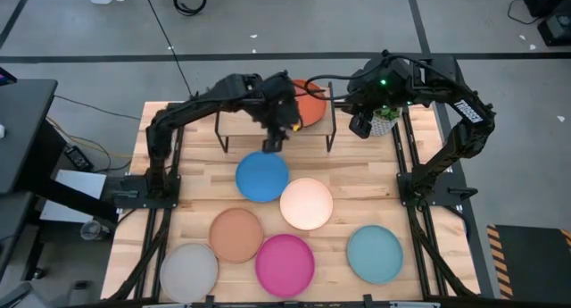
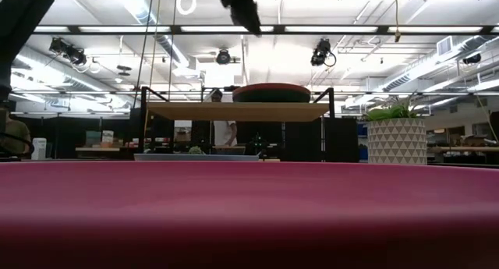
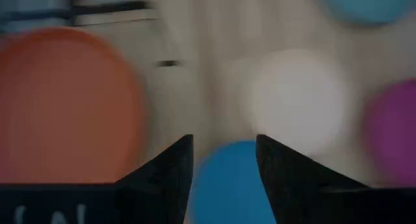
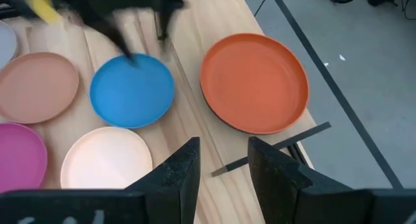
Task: Place and stack plates onto a shelf
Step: Put the brown plate on the shelf
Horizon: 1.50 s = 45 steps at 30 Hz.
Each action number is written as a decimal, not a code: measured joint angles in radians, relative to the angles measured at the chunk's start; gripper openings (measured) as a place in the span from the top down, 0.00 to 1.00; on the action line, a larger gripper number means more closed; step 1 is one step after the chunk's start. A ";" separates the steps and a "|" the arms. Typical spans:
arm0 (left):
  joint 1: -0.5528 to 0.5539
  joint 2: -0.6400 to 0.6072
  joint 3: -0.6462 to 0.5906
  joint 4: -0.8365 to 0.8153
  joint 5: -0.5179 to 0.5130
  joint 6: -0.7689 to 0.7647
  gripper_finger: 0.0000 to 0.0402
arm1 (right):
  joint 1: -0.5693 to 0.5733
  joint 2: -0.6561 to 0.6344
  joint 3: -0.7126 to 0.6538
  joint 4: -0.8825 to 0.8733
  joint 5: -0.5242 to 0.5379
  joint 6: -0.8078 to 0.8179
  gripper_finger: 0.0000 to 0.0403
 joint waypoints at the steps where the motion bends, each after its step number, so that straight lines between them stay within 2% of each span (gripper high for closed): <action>1: 0.000 -0.016 -0.010 -0.004 0.070 -0.019 0.57 | 0.000 0.000 0.000 -0.004 0.004 0.000 0.66; 3: -0.016 -0.054 -0.047 -0.010 0.179 -0.046 0.59 | 0.000 0.000 0.000 -0.016 0.025 -0.001 0.66; 4: -0.030 -0.074 -0.072 -0.009 0.200 -0.050 0.59 | 0.000 0.000 0.000 -0.019 0.035 -0.004 0.66; 10: -0.151 -0.195 -0.328 0.040 0.190 -0.058 0.61 | 0.000 0.000 0.000 -0.018 0.052 -0.006 0.66; 18: -0.282 -0.367 -0.817 0.419 0.188 -0.260 0.61 | 0.000 0.000 0.000 -0.010 0.052 -0.004 0.66; 22: -0.326 -0.432 -0.991 0.530 0.183 -0.381 0.61 | 0.000 0.001 0.000 -0.012 0.051 -0.004 0.66; 29: -0.469 -0.469 -1.175 0.578 0.154 -0.555 0.61 | 0.000 0.001 0.000 -0.012 0.049 -0.020 0.66; 34: -0.546 -0.472 -1.291 0.625 0.049 -0.752 0.61 | 0.000 0.001 0.000 -0.011 0.048 -0.034 0.66; 38: -0.565 -0.534 -1.398 0.723 -0.008 -0.879 0.61 | 0.000 0.001 0.000 -0.007 0.045 -0.039 0.66; 45: -0.560 -0.669 -1.543 0.739 -0.106 -1.007 0.61 | 0.000 0.001 0.000 -0.004 0.041 -0.041 0.66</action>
